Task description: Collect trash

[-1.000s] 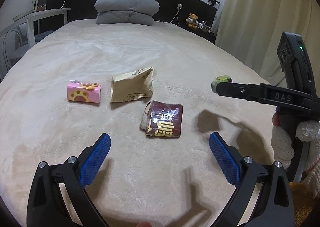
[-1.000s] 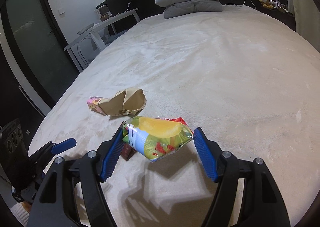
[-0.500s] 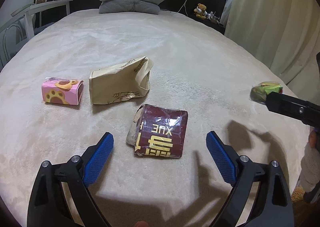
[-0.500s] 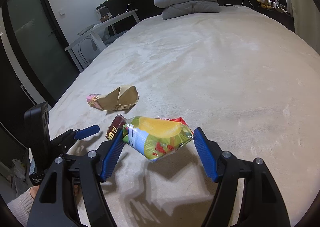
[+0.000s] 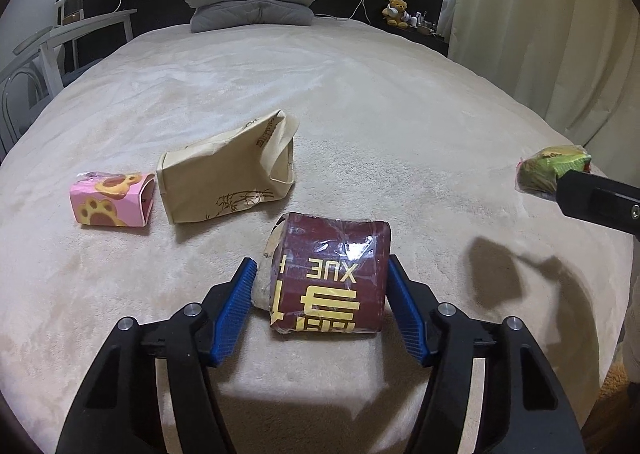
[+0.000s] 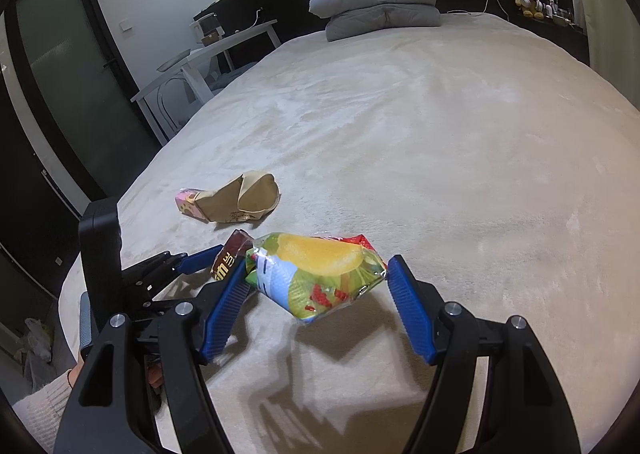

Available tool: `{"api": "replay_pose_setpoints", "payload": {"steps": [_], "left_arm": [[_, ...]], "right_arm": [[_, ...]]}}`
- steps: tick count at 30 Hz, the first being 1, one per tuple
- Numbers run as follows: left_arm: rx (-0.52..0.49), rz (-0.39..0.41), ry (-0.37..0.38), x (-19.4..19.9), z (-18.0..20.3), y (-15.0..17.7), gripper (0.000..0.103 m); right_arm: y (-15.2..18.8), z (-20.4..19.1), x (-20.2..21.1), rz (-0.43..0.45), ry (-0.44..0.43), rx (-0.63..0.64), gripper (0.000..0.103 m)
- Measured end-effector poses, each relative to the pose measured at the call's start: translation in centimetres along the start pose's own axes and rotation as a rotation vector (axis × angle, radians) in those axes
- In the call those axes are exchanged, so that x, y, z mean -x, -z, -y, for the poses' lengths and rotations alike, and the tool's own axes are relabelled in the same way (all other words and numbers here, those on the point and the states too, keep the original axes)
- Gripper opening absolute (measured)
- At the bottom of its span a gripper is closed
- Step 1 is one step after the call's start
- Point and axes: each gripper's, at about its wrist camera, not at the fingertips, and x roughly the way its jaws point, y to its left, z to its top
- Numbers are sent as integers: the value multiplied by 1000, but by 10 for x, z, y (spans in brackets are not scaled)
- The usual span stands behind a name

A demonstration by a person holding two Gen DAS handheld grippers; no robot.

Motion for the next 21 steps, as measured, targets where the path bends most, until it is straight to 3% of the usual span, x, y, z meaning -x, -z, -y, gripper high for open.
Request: {"api": "replay_pose_setpoints", "payload": {"steps": [21], "left_arm": [[112, 126, 55, 96, 16, 28, 63]], "right_arm": [[36, -20, 48, 47, -36, -14, 70]]}}
